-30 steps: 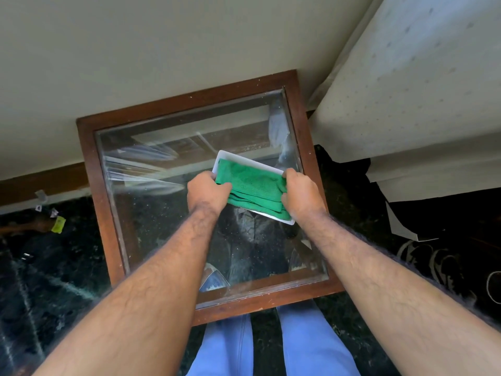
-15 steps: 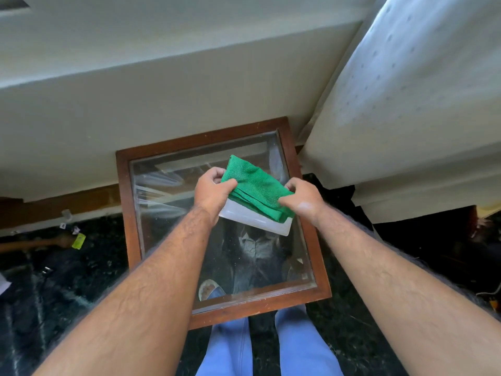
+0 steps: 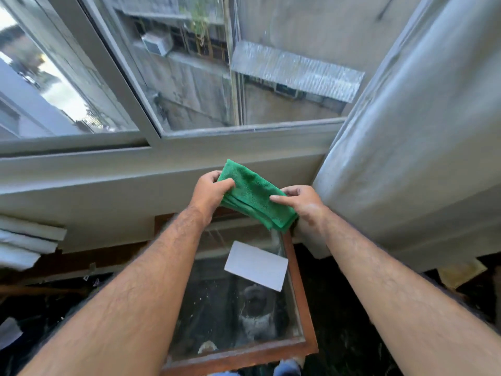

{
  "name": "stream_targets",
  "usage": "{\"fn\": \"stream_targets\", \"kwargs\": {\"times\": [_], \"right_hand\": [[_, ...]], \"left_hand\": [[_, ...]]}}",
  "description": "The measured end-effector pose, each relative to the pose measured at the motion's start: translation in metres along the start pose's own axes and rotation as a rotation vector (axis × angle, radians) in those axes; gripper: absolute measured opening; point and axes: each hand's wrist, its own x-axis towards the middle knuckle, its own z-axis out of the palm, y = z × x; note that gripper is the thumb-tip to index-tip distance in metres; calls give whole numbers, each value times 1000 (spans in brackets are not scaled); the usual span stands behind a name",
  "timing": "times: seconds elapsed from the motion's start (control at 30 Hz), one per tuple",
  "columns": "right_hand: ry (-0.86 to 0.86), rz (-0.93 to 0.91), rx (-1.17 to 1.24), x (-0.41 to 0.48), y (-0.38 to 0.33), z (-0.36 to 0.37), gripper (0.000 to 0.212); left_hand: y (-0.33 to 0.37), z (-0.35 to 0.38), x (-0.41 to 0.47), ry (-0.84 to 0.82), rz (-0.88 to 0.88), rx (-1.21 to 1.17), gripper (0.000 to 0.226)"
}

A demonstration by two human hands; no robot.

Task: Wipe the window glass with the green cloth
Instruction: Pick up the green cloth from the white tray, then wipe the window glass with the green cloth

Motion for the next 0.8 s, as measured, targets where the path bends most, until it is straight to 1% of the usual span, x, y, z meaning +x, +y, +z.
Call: {"fn": "stream_targets", "kwargs": {"times": [0.1,0.27,0.33,0.43,0.5,0.6,0.67,0.8], "right_hand": [[5,-86,-7,-14,-55,-10,17],[59,-239,-4,-43,-152,-25,33],[93,-297,-17,-59,-196,-32,34],[131,-391,-26,-79,-255,-41,23],[162,-465,-18,-95,-292,-49,20],[141,-564,-3,-119,-346,-57,14],[127,-640,7,-137,-381,-59,8],[209,-766,60,-166,-442,-60,7]], "left_hand": [[59,-12,-13,3,130,55,20],[156,-40,-33,69,311,78,20],[195,-53,-43,75,371,64,20],[249,-69,-57,66,425,6,26],[287,-80,-71,68,488,-50,27],[344,-98,-91,99,594,-67,29],[381,-109,-105,116,667,-74,26],[447,-123,-132,131,808,-53,17]]}}
